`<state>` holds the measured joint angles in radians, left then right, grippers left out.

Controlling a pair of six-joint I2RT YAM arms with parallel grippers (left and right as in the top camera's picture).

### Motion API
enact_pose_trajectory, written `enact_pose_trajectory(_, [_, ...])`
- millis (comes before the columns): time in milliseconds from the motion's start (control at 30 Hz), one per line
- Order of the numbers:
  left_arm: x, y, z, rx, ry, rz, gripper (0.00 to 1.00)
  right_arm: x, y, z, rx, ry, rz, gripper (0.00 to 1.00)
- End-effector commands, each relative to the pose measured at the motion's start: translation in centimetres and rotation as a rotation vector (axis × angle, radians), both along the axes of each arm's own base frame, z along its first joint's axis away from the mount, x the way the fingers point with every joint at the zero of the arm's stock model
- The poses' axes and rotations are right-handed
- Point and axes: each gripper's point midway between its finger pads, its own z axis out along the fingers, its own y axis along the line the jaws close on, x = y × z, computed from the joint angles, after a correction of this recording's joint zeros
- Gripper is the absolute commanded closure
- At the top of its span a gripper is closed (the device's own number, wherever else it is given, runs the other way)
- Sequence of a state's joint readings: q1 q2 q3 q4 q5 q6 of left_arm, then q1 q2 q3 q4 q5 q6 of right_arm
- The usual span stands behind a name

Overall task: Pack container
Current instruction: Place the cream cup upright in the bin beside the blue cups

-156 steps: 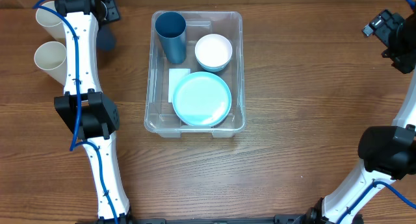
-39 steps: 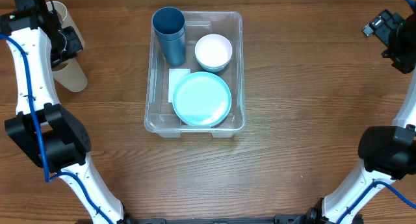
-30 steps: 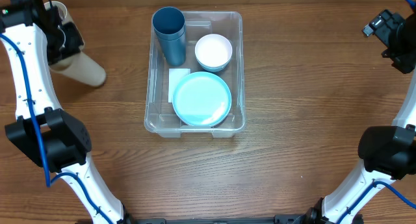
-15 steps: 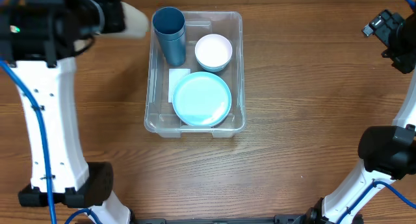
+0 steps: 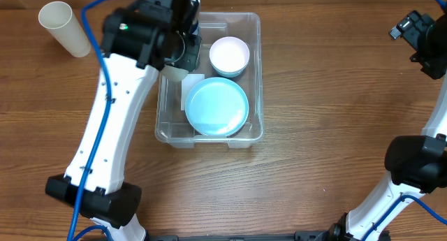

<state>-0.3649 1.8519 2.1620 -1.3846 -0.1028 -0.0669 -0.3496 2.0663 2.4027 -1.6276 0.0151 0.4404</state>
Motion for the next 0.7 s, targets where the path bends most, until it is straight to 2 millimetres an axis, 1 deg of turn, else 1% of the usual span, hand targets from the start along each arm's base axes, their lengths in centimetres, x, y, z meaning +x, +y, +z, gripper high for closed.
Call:
enact_pose_trajectory(0, [0.5, 0.4, -2.2, 0.049, 0.011, -0.004, 0.96, 0.0, -0.1, 1.1, -0.021, -0.029, 0.001, 0.00])
enact_pose_trajectory(233, [2.3, -0.1, -7.3, 0.063, 0.030, 0.000, 0.96, 0.0, -0.1, 1.1, -0.020, -0.029, 0.001, 0.00])
enact_pose_trajectory(400, [3.4, -0.4, -9.4, 0.078, 0.044, 0.003, 0.96, 0.0, -0.1, 1.1, -0.020, -0.030, 0.001, 0.00])
enact_pose_trajectory(500, [3.8, -0.4, -11.6, 0.099, 0.086, 0.004, 0.96, 0.0, -0.1, 1.1, -0.020, -0.030, 0.001, 0.00])
enact_pose_trajectory(567, [4.0, -0.4, -13.5, 0.117, 0.125, 0.004, 0.96, 0.0, -0.1, 1.1, -0.020, -0.030, 0.001, 0.00])
enact_pose_trajectory(600, [4.1, -0.4, -14.1, 0.126, 0.136, 0.006, 0.95, 0.0, -0.1, 1.1, -0.020, -0.029, 0.001, 0.00])
enact_pose_trajectory(667, [4.2, -0.4, -14.4, 0.128, 0.140, 0.006, 0.88, 0.0, -0.1, 1.1, -0.020, -0.029, 0.001, 0.00])
